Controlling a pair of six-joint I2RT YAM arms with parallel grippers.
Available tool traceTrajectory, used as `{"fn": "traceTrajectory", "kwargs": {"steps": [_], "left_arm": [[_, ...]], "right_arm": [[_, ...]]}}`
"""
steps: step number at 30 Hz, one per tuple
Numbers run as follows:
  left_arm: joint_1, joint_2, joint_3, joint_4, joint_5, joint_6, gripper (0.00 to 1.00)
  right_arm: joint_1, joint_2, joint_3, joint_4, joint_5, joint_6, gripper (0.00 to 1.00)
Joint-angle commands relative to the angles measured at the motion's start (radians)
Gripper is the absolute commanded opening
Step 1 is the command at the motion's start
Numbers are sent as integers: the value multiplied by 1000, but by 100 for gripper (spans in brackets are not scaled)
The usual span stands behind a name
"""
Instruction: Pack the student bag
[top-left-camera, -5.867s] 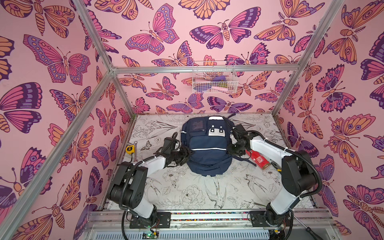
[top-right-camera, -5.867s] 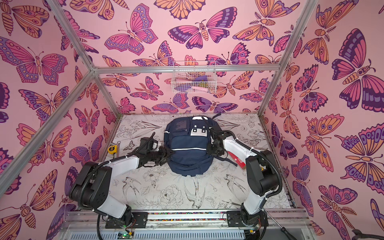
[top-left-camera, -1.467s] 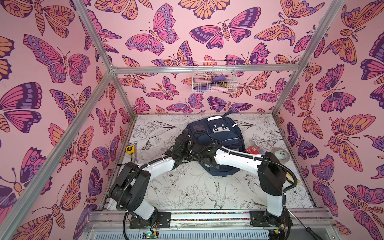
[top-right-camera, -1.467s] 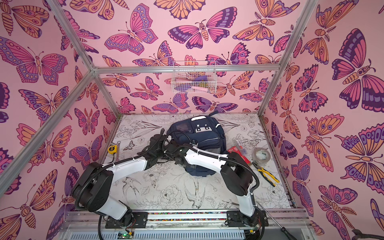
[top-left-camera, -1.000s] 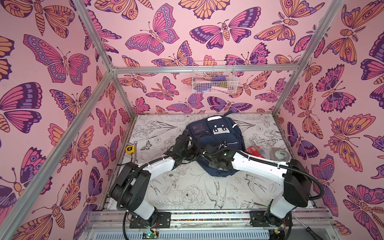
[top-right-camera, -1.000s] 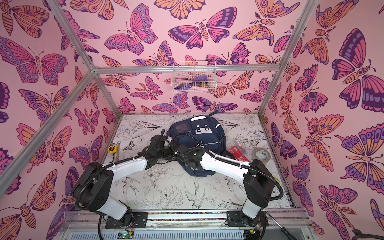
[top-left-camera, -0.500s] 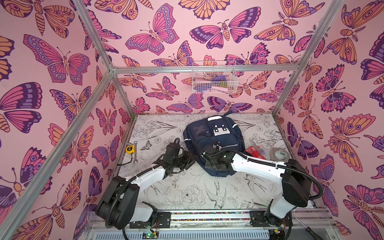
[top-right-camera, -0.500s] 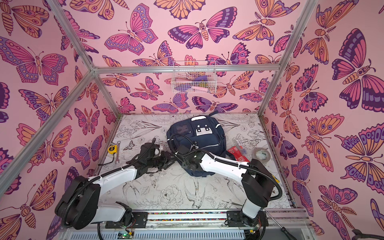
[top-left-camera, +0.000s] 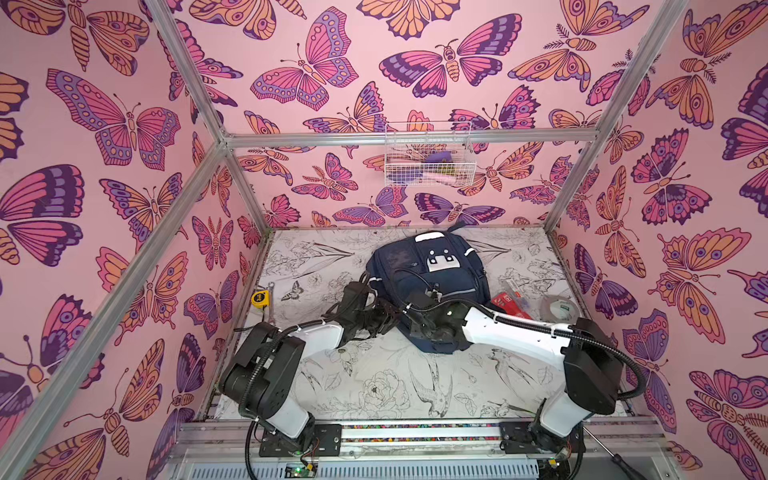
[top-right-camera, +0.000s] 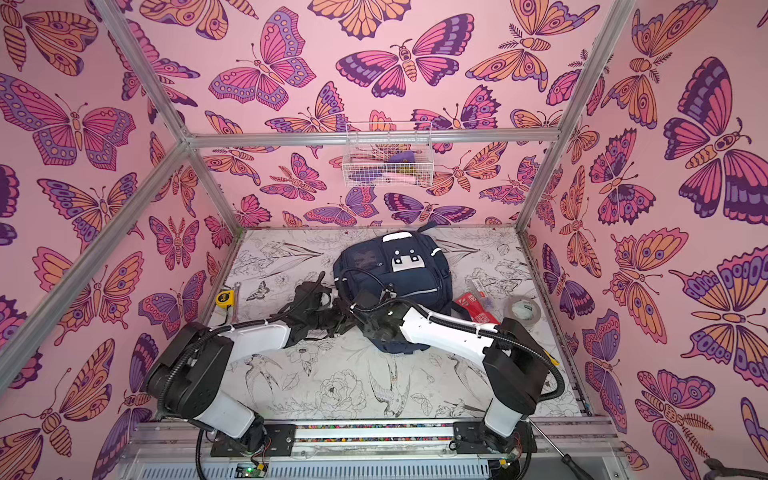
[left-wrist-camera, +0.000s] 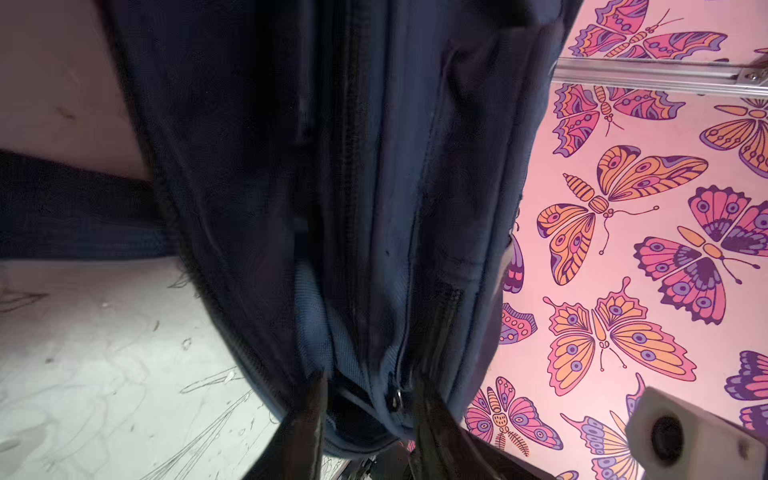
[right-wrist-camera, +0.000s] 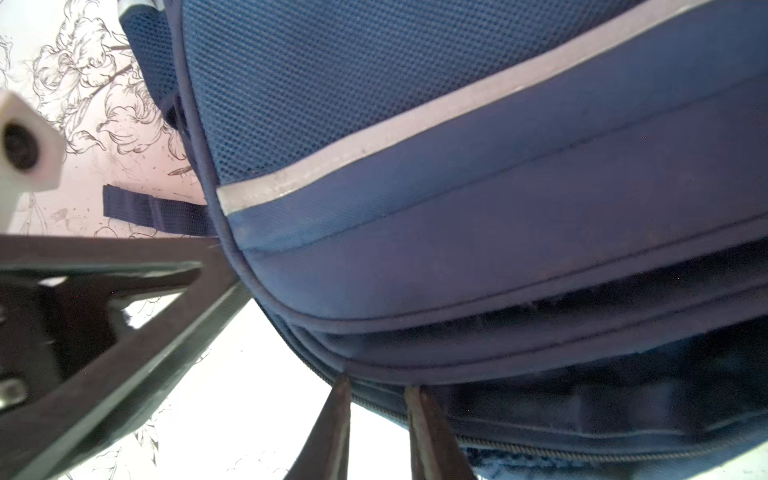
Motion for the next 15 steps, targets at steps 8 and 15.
{"fn": "traceTrajectory", "kwargs": {"steps": [8, 15], "left_arm": [[-10, 140, 53, 282, 58, -107, 20], [-8, 116, 76, 350, 101, -168, 0]], "right_arm": [[6, -45, -25, 34, -4, -1, 30], [23, -133, -59, 6, 61, 62, 46]]}}
